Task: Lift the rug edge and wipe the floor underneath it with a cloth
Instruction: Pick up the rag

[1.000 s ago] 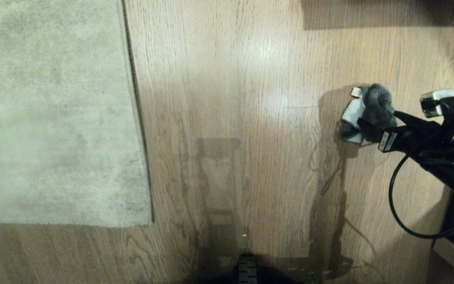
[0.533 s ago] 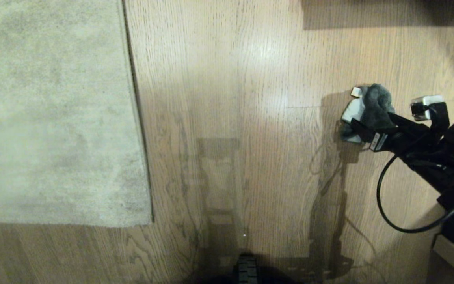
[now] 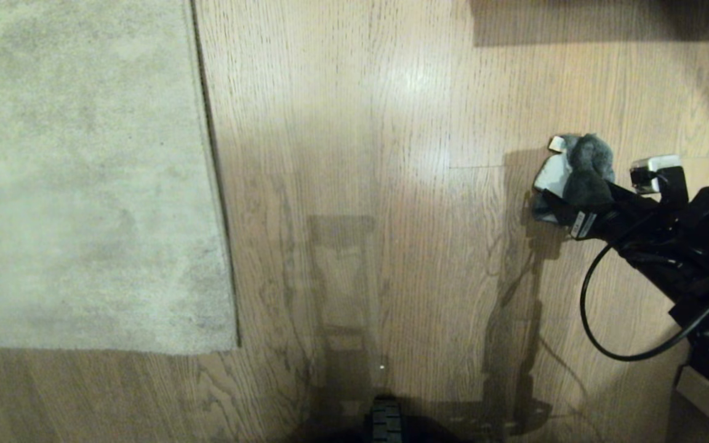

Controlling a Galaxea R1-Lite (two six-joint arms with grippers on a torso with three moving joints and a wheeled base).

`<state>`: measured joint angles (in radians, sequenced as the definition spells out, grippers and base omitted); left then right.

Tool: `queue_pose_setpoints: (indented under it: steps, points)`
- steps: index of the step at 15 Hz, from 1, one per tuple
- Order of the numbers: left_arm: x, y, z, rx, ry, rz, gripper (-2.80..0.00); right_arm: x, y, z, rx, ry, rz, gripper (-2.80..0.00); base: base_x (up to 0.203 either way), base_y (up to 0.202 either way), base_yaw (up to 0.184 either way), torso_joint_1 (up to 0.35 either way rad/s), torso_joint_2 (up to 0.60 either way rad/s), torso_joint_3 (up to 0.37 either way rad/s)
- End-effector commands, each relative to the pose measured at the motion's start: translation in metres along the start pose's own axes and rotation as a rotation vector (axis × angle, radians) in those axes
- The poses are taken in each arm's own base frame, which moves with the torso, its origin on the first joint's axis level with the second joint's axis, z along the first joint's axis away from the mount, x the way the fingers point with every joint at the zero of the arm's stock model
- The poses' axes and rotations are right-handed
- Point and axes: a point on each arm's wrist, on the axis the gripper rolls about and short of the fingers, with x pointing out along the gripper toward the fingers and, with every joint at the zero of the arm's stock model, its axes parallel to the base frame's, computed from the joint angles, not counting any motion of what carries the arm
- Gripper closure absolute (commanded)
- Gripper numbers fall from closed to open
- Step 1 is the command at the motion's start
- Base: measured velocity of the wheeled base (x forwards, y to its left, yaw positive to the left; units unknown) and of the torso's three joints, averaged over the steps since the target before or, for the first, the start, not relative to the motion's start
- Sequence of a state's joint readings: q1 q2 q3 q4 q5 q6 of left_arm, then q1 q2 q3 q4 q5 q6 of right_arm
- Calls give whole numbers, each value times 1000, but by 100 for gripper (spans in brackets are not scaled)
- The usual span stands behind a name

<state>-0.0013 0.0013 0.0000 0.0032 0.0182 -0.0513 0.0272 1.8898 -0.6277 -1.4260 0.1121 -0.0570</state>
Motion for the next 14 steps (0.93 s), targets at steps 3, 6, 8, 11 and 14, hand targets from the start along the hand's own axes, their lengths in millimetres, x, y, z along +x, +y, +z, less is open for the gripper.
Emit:
queue_pose_setpoints:
  steps: [3,6,8,11,14]
  points:
    - [0,0,0,-1,0,0,0,2,-3,-4,-5,-28,34,-280,0,0,0,0,0,0]
    - [0,0,0,-1,0,0,0,2,-5,-3,-10,-48,44,0,0,0,0,0,0,0]
    - [0,0,0,-1,0,3,0,1,-5,-2,-11,-52,44,0,0,0,0,0,0,0]
    - [0,0,0,-1,0,0,0,-1,-5,1,-12,-58,43,0,0,0,0,0,0,0]
    - [0,0,0,-1,0,0,0,-7,-4,5,-15,-61,43,0,0,0,0,0,0,0]
